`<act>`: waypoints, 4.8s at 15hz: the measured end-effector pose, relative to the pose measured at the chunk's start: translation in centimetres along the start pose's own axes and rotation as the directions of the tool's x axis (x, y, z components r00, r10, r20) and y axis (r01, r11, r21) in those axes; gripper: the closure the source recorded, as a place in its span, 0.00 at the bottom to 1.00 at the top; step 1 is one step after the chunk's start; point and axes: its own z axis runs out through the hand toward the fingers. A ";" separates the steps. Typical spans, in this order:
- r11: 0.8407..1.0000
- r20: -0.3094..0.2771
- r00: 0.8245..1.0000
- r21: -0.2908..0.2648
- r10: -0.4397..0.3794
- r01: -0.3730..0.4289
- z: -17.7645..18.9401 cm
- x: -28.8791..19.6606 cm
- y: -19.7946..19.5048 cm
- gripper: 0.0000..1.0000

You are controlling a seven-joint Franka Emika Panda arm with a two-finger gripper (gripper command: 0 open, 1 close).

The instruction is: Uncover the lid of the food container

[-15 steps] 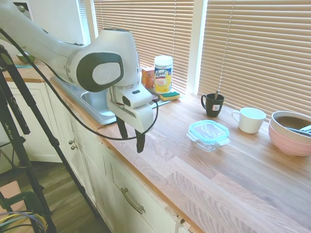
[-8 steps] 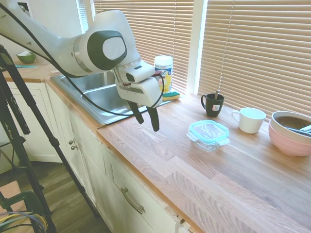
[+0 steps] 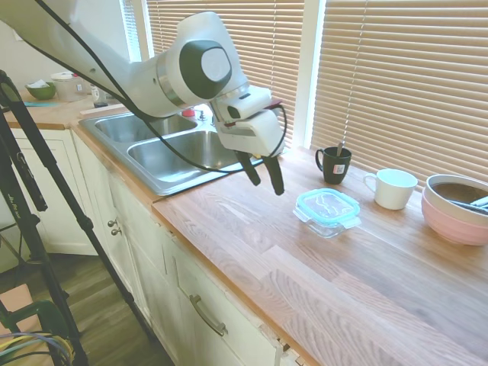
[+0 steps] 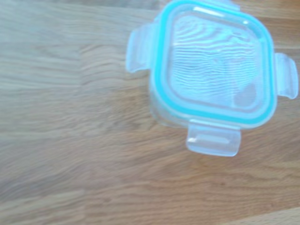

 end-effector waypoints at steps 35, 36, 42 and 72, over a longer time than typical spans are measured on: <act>0.651 0.790 0.597 0.380 0.142 -0.658 23.2 19.3 10.2 0.00; 0.651 0.791 0.596 0.379 0.141 -0.658 23.6 19.3 10.0 0.00; 0.636 0.799 0.589 0.393 0.122 -0.664 23.8 20.1 9.3 1.00; 0.631 0.742 0.670 0.509 0.025 -0.586 17.3 21.8 7.5 1.00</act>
